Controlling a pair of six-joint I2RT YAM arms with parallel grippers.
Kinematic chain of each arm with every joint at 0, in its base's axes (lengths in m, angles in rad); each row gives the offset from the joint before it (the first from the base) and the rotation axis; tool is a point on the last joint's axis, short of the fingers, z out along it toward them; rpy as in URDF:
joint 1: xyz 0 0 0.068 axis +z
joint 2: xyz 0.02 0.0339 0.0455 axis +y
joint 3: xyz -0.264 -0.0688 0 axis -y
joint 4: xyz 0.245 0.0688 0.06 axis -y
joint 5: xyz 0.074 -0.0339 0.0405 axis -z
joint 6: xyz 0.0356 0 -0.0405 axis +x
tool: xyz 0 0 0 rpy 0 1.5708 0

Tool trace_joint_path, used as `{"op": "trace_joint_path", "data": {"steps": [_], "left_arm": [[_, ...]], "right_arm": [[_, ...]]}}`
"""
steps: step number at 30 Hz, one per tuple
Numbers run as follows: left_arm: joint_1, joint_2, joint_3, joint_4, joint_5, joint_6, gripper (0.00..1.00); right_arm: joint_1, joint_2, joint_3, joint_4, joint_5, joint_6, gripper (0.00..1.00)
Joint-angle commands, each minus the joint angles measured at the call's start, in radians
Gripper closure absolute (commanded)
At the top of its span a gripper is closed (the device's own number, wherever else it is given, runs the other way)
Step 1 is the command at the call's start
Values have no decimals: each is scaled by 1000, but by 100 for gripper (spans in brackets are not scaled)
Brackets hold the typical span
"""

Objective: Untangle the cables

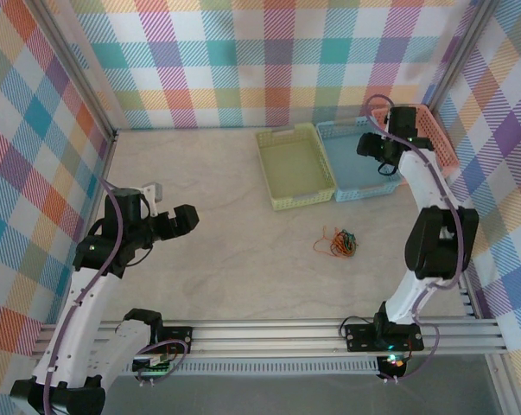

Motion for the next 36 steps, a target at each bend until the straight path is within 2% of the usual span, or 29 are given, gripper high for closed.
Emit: {"op": "trace_joint_path", "data": {"steps": [1, 7, 19, 36], "left_arm": [[2, -19, -10, -4, -6, 24, 2], [0, -24, -11, -9, -15, 25, 3], [1, -36, -10, -13, -19, 31, 3], [1, -39, -10, -16, -24, 36, 4]], "right_arm": [[-15, 68, 119, -106, 36, 43, 19], [-51, 215, 318, -225, 67, 48, 21], [-89, 373, 490, -329, 79, 35, 21], [-132, 498, 551, -384, 82, 10, 26]]}}
